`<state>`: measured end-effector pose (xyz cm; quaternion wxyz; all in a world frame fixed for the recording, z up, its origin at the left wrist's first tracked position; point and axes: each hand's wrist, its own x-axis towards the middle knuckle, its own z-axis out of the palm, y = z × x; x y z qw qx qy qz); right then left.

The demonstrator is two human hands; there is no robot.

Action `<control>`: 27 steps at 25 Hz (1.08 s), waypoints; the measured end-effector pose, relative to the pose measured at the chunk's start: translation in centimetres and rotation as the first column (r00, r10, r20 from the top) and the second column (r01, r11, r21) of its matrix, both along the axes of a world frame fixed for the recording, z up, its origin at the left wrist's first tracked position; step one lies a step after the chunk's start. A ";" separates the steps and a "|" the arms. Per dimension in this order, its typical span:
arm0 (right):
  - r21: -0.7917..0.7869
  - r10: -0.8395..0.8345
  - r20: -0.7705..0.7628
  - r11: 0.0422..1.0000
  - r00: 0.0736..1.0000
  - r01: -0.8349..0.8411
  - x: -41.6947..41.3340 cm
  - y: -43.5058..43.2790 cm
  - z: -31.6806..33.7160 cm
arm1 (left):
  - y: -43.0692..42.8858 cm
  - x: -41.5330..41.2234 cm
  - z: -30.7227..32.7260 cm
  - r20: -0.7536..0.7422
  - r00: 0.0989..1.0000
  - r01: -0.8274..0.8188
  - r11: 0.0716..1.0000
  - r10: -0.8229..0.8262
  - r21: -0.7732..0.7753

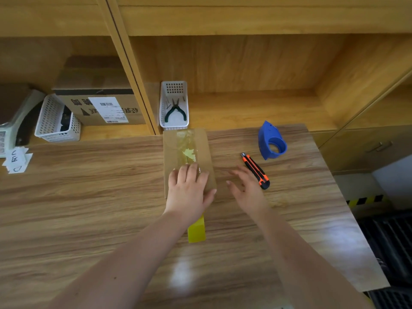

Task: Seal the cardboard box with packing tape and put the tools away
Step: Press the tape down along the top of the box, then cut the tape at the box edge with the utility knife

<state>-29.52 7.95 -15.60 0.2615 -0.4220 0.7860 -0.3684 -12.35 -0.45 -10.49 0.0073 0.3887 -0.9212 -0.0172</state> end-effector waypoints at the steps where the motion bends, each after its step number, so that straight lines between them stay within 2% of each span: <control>1: 0.039 -0.035 -0.015 0.999 0.999 0.035 -0.6 0.1 -0.5 | 0.0 -0.3 -0.1 -0.010 1.000 0.017 1.000 -0.017 0.005; 7: 0.291 -0.297 -0.016 0.912 0.955 0.288 -4.8 0.7 -3.3 | 0.7 -1.8 -0.1 -0.215 0.971 0.116 0.993 -0.108 0.027; 10: 0.406 -0.290 -0.181 0.848 0.940 0.340 -6.6 0.7 -4.8 | 1.6 -1.8 -0.3 -0.238 0.959 0.159 0.987 -0.153 0.006; 12: 0.449 -0.277 -0.214 0.823 0.937 0.347 -7.5 0.5 -5.7 | 1.9 -1.4 -0.6 -0.233 0.964 0.140 0.990 -0.131 0.023; 16: 0.480 -0.254 -0.191 0.818 0.948 0.316 -8.4 0.0 -6.9 | 1.1 1.4 -1.2 -0.207 0.977 -0.034 0.995 0.052 0.090; 19: 0.490 -0.221 -0.248 0.811 0.943 0.319 -8.3 -0.5 -7.4 | 0.8 4.4 -2.2 -0.189 0.973 -0.115 0.988 0.133 0.103; 24: 0.478 -0.223 -0.325 0.800 0.919 0.363 -7.8 -0.9 -7.8 | 1.3 6.7 -2.8 -0.167 0.971 -0.143 0.974 0.172 0.176; 27: 0.458 -0.240 -0.370 0.794 0.897 0.401 -7.5 -1.3 -7.8 | 1.7 6.7 -2.6 -0.225 0.948 -0.172 0.957 0.226 0.236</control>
